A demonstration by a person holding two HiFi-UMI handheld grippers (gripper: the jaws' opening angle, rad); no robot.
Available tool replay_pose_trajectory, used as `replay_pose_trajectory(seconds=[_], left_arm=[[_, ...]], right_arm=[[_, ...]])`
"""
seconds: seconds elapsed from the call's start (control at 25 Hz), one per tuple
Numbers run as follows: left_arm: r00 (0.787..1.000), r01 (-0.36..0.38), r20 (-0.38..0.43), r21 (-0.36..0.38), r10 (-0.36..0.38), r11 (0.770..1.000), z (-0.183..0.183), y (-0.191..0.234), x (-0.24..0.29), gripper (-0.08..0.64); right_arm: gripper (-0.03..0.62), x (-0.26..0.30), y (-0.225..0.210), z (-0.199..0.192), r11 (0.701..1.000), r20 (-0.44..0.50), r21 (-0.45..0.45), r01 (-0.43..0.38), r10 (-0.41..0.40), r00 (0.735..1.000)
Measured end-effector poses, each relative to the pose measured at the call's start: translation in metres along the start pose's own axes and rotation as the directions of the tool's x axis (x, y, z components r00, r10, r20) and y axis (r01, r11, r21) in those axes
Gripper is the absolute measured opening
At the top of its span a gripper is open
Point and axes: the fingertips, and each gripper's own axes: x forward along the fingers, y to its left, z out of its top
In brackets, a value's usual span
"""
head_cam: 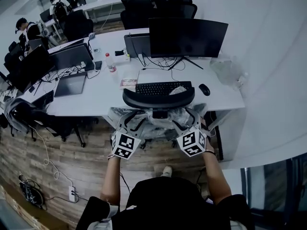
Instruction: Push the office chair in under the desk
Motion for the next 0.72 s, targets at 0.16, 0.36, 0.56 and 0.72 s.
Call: replay_pose_trajectory(seconds=[0.16, 0.36, 0.56, 0.72], left_arm=[[0.998, -0.031, 0.048, -0.067, 0.034, 0.997, 0.009, -0.004, -0.009, 0.123], [0.992, -0.086, 0.077, -0.134, 0.096, 0.987, 0.013, -0.002, -0.021, 0.066], [0.981, -0.158, 0.088, -0.165, 0.174, 0.974, 0.013, -0.004, -0.029, 0.035], [0.977, -0.167, 0.097, -0.191, 0.188, 0.967, 0.014, -0.011, -0.036, 0.029]], right_arm=[[0.341, -0.010, 0.005, 0.009, 0.998, 0.035, 0.055, 0.003, -0.005, 0.999], [0.141, -0.023, -0.004, 0.020, 0.990, 0.084, 0.114, 0.088, -0.098, 0.992], [0.044, -0.032, -0.010, 0.021, 0.977, 0.103, 0.154, 0.146, -0.162, 0.981], [0.032, -0.041, -0.008, 0.021, 0.965, 0.122, 0.223, 0.137, -0.168, 0.978]])
